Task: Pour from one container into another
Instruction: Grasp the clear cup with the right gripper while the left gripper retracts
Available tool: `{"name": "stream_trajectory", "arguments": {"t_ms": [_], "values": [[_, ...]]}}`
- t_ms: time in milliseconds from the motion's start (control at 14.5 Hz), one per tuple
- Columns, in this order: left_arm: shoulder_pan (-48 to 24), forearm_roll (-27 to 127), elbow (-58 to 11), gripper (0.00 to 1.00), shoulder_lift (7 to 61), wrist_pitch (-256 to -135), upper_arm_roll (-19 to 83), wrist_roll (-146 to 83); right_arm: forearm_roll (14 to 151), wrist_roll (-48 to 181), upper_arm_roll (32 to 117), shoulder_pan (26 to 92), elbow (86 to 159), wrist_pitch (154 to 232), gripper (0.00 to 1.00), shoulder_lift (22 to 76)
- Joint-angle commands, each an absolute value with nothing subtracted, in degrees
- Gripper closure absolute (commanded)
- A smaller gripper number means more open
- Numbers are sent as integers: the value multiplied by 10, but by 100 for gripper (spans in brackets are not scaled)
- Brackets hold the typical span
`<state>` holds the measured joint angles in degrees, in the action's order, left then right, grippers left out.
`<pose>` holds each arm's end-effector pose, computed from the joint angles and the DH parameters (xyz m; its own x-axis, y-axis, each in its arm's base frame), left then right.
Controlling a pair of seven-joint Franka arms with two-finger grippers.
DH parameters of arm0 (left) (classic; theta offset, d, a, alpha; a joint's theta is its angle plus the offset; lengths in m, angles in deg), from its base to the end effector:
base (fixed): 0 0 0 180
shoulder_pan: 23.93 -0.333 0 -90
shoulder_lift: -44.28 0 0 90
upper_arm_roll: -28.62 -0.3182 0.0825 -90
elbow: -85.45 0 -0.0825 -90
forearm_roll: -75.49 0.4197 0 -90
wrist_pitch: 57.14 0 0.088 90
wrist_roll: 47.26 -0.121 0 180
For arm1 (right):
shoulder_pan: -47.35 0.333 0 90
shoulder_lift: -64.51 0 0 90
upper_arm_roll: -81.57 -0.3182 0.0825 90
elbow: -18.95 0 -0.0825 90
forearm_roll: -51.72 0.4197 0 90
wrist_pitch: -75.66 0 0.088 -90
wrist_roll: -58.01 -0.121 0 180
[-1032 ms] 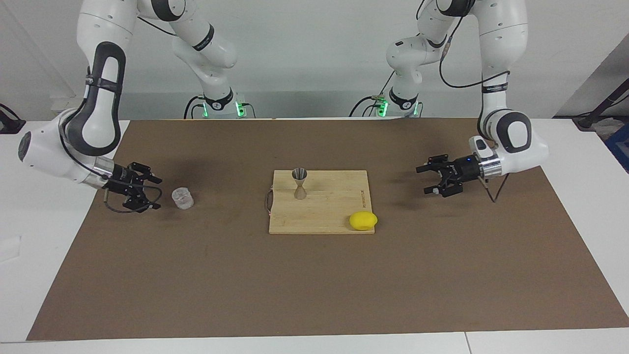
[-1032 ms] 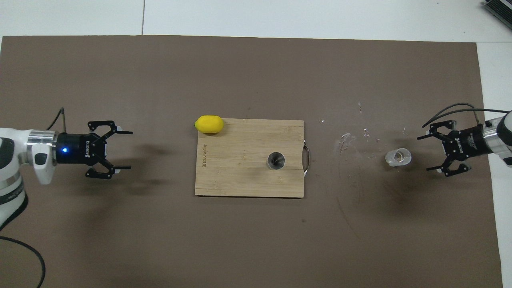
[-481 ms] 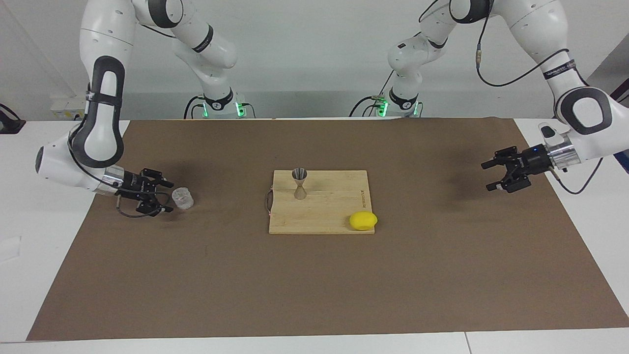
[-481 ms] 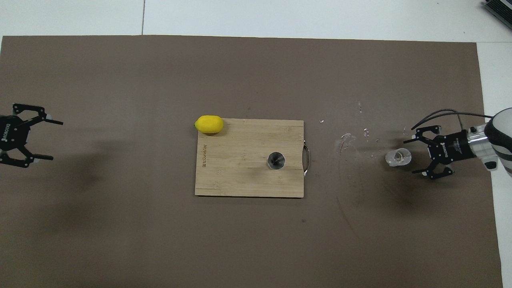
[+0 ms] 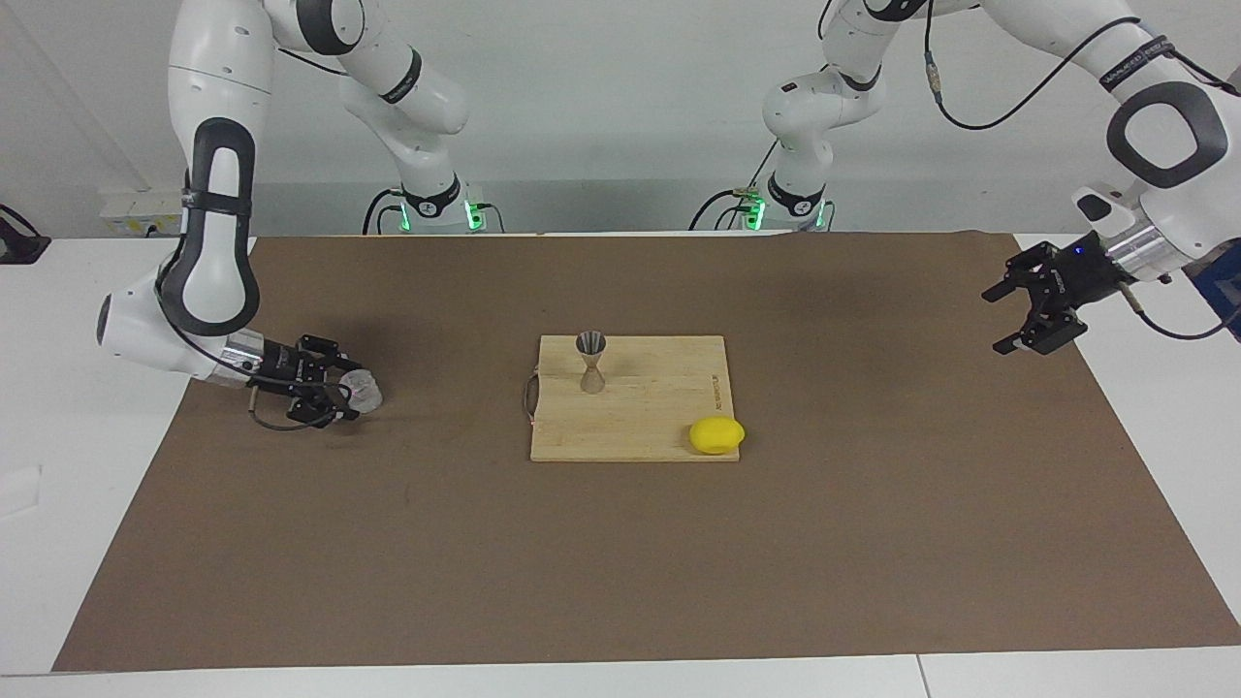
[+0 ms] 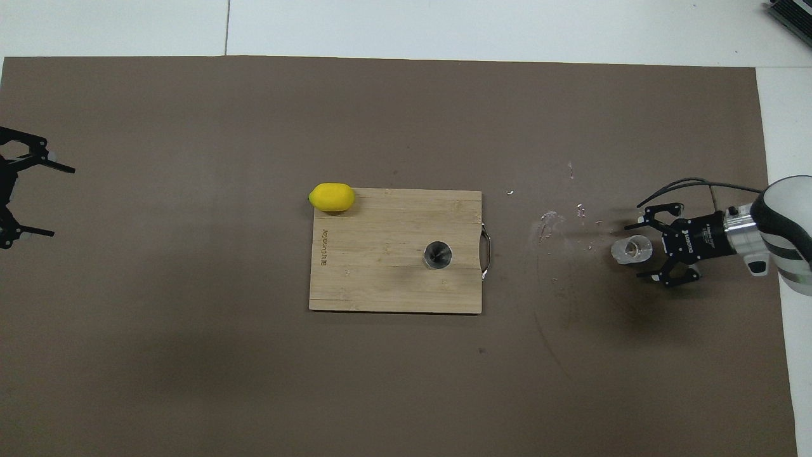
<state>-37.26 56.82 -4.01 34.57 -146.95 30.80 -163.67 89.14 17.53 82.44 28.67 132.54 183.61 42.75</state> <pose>0.6259 0.0854 0.5202 -0.2218 -0.9059 0.3607 -0.9711 0.2386 0.0021 0.5678 -0.1449 0.2219 0.1190 -0.7441 -0.6574 -0.9867 -0.1627 0.0055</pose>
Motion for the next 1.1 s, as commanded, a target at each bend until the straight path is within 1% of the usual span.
{"name": "stream_trajectory", "arguments": {"t_ms": [0, 138, 206, 481, 550, 619, 688, 825, 894, 1032], "values": [[-353, 597, -55, 0, 379, -1483, 302, -1500, 913, 206, 823, 285, 1357, 1857, 1, 446], [-344, 620, -60, 0, 382, -1482, 304, -1362, 917, 213, 824, 286, 1362, 1860, 2, 446], [-346, 623, -71, 0, 390, -1483, 304, -1305, 918, 215, 824, 286, 1362, 1860, 9, 446], [-336, 680, -67, 0, 386, -1508, 306, -1179, 930, 207, 824, 286, 1362, 1853, 57, 448], [-331, 680, -68, 0, 386, -1508, 305, -1147, 930, 202, 824, 286, 1360, 1851, 73, 448], [-330, 681, -69, 0, 387, -1500, 305, -1108, 930, 197, 824, 285, 1358, 1849, 80, 447], [-329, 683, -69, 0, 388, -1496, 305, -1058, 931, 193, 824, 285, 1356, 1845, 83, 448], [-318, 706, -69, 0, 390, -1488, 306, -976, 933, 182, 824, 285, 1356, 1842, 84, 461], [-317, 722, -67, 0, 390, -1491, 307, -895, 933, 145, 823, 299, 1356, 1843, 84, 481], [-311, 728, -64, 0, 386, -1492, 307, -829, 933, 93, 823, 329, 1357, 1844, 84, 504]]}}
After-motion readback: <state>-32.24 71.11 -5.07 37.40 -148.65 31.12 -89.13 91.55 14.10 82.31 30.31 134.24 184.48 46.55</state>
